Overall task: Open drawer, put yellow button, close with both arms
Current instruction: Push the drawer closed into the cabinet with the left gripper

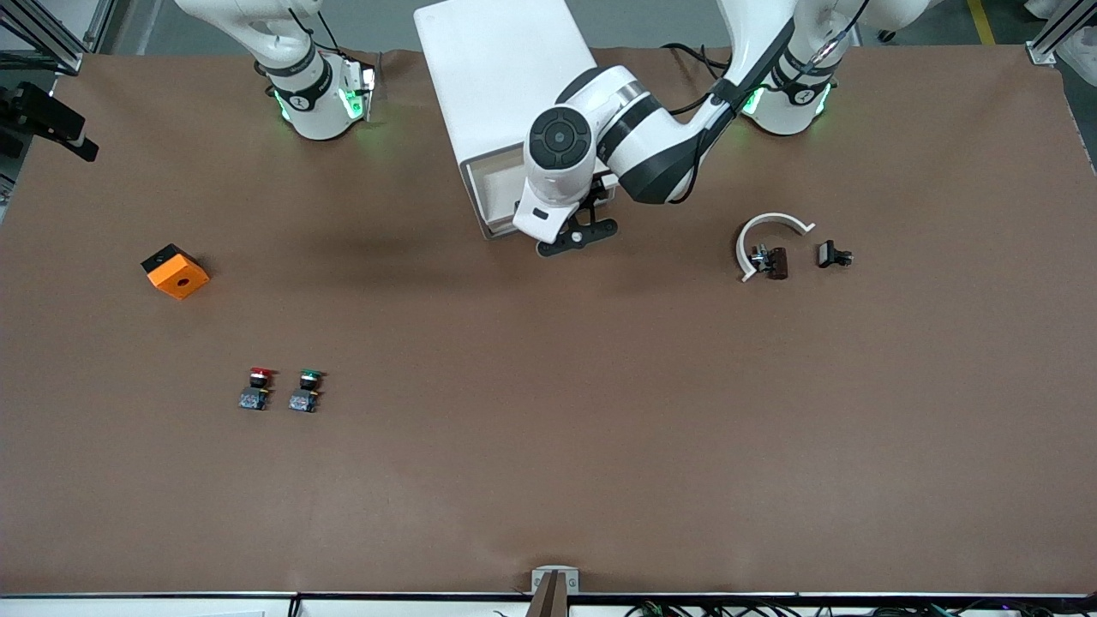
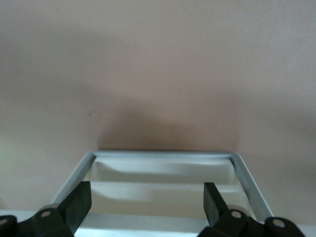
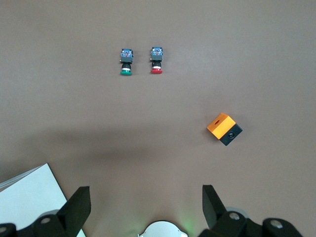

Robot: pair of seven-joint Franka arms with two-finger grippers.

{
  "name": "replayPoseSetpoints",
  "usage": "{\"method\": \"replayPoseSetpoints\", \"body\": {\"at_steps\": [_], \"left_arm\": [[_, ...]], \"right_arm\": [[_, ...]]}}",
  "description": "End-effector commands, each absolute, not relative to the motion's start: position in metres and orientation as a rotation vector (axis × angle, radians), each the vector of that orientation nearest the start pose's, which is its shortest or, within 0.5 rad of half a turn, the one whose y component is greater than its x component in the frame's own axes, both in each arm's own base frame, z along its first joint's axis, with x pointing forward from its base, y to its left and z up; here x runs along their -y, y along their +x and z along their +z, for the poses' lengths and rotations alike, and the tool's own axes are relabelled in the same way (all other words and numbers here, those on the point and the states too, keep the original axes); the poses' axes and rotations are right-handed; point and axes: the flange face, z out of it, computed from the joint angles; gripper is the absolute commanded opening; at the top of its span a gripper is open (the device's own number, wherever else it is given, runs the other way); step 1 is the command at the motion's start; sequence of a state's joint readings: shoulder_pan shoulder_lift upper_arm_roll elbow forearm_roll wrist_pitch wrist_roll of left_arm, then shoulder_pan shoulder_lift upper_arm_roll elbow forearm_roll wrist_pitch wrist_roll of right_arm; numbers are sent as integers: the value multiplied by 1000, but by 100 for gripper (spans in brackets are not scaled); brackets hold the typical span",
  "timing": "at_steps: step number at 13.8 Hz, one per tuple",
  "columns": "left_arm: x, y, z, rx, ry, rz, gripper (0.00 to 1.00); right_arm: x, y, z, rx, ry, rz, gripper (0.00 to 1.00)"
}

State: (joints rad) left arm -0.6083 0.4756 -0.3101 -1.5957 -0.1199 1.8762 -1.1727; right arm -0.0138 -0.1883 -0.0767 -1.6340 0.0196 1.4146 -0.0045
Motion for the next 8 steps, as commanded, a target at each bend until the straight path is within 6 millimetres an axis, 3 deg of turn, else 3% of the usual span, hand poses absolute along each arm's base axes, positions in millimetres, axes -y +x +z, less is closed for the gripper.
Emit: {"method": "replayPoseSetpoints", "body": {"at_steps": [1, 8], "left_arm": [[523, 400, 362, 560, -3031, 570, 100], [540, 381, 352, 676, -2993, 793, 100]], "right_arm": [[47, 469, 684, -141, -3106, 39, 100], [49, 469, 684, -146, -3107, 39, 100]]}}
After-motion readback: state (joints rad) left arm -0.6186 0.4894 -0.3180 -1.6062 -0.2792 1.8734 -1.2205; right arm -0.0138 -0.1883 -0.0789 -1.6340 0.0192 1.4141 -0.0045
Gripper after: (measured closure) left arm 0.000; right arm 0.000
